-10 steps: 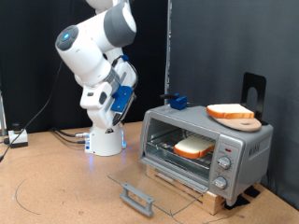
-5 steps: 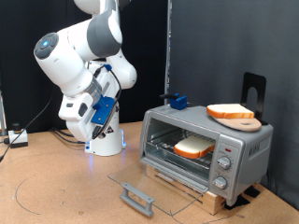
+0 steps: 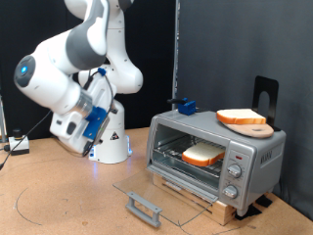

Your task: Make a piece of toast with the oven

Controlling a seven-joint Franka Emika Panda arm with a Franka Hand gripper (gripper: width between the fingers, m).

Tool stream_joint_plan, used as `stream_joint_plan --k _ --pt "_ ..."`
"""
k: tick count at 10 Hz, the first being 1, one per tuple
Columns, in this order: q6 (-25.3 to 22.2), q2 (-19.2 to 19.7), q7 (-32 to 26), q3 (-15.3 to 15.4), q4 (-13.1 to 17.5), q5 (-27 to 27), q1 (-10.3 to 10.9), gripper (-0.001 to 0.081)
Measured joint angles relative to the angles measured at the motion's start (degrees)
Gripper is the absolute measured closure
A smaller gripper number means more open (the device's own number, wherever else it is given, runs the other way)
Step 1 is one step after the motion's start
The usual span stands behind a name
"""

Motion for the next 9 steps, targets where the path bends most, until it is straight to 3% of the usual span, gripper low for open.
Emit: stream_joint_plan --k 2,4,9 --pt "6.04 2.49 -1.08 -1.06 -0.66 -1.16 -0.86 -0.0001" --pt "9.18 5.92 -2.39 -1.81 -0.62 -1.92 -1.46 -0.0001" --pt "8.55 10.54 -0.28 -1.98 0.29 0.27 -1.57 -0.0001"
